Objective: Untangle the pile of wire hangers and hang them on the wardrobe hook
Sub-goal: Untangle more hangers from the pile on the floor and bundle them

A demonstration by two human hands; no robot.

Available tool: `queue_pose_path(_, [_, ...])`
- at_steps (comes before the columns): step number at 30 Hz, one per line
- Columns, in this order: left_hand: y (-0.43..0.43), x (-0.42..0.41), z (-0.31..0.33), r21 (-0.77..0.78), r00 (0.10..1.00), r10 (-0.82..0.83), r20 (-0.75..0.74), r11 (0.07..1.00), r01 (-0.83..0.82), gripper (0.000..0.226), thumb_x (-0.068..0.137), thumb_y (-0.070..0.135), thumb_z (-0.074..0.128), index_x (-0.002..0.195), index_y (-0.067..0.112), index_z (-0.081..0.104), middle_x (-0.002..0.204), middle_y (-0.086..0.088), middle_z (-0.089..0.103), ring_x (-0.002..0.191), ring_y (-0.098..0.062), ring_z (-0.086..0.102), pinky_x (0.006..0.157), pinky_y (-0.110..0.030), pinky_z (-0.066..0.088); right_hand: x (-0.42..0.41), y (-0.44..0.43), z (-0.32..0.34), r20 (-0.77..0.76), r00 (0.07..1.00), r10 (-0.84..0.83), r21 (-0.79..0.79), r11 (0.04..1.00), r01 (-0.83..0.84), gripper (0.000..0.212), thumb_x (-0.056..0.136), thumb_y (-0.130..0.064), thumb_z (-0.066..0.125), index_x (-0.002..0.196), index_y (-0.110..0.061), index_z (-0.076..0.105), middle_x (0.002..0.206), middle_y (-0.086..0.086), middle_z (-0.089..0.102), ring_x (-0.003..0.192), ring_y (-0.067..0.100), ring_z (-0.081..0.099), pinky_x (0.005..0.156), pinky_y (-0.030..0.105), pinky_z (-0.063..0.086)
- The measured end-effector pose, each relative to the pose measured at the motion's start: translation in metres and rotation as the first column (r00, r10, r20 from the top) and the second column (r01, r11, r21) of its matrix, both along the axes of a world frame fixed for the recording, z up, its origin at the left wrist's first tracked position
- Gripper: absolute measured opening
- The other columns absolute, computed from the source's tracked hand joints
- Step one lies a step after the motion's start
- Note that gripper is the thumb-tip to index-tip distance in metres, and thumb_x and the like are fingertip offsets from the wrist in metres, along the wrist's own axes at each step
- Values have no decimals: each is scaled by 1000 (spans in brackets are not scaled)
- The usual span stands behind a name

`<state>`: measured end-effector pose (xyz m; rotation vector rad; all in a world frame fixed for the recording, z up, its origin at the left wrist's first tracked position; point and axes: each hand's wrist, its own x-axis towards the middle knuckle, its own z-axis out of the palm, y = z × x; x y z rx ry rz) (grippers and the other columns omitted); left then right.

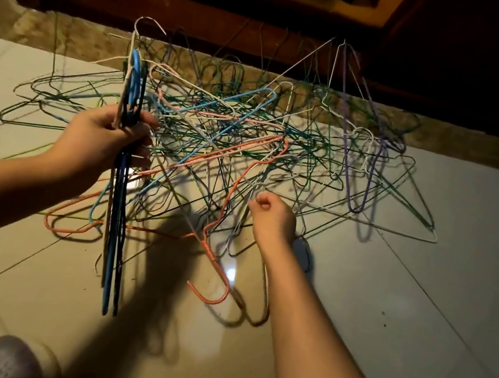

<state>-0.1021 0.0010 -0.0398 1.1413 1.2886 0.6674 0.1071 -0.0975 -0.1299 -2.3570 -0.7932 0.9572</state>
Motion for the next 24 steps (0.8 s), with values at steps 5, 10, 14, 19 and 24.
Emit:
queue_pose_path(5, [1,-1,8,23,999,33,2,999,-33,23,95,5,44,86,18,60,82,-3,54,68,-12,56,58,-20,57,-5,4,8,-387,906,-173,223,935,274,10,88,-10,61,78,-13,62,66,-3,56,54,8,50,48,20,47])
queue_pose_path(10, [4,-2,17,40,997,80,15,996,-81,22,95,5,44,87,18,59,81,-2,55,68,-12,58,59,-21,57,-6,4,38,-693,681,-238,242,812,530,17,88,2,56,75,-9,59,64,3,52,40,0,44,38,12,36])
queue_pose_path(14, [3,-4,25,42,995,96,24,994,-97,20,95,6,45,87,18,59,83,-5,60,74,-15,65,64,-26,57,-15,13,66,-723,651,-231,300,743,598,17,88,1,56,75,-8,58,62,2,51,40,0,43,39,11,35])
queue_pose_path(19, [-7,2,39,10,993,67,95,998,-68,18,93,5,47,90,15,60,90,-7,64,70,-8,69,64,-27,58,-59,27,77,-610,767,-199,434,726,533,22,87,-6,61,69,-19,58,59,-5,53,46,4,45,45,17,38])
queue_pose_path(24, [-16,9,47,-6,991,6,134,1000,-5,19,91,3,50,89,16,64,88,-9,68,71,-10,69,69,-26,58,-70,16,62,-305,908,-286,529,742,411,23,85,-18,66,67,-28,55,65,-11,57,62,10,51,61,28,44])
